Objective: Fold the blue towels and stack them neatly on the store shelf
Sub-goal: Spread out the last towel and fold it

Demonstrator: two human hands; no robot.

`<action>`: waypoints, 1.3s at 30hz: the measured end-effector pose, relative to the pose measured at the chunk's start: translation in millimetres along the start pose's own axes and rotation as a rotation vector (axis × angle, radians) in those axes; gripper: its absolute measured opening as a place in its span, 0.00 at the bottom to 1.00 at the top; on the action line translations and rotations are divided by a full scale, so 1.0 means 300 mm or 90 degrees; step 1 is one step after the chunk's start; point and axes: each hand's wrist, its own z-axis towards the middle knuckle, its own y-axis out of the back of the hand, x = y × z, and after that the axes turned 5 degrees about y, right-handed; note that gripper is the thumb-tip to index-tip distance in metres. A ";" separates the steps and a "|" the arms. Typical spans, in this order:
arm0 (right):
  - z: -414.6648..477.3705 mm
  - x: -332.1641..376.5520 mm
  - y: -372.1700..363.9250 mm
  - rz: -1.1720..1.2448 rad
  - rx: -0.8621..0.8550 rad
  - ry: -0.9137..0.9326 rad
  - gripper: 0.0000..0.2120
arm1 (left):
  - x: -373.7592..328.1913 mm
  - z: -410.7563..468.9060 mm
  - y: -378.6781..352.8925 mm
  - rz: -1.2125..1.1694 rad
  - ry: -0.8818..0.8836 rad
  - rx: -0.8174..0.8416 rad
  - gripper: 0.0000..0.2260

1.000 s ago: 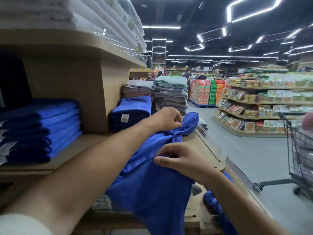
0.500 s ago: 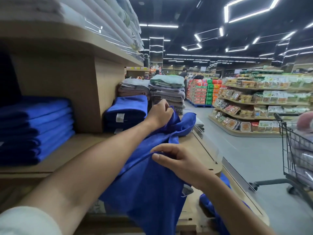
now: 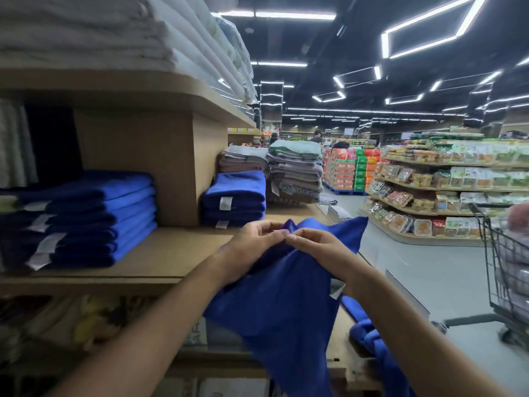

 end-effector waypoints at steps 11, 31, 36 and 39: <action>-0.036 0.009 0.039 0.231 0.059 -0.084 0.16 | 0.017 -0.005 -0.013 -0.053 -0.003 -0.093 0.19; -0.037 -0.071 -0.002 0.141 -0.132 0.111 0.18 | 0.015 -0.006 -0.018 -0.087 -0.057 -0.071 0.08; -0.052 -0.061 -0.001 0.197 -0.080 0.098 0.11 | 0.020 -0.008 -0.015 -0.086 -0.054 -0.067 0.10; -0.055 -0.061 0.000 0.202 -0.056 0.103 0.09 | 0.020 -0.012 -0.011 -0.081 -0.057 -0.080 0.08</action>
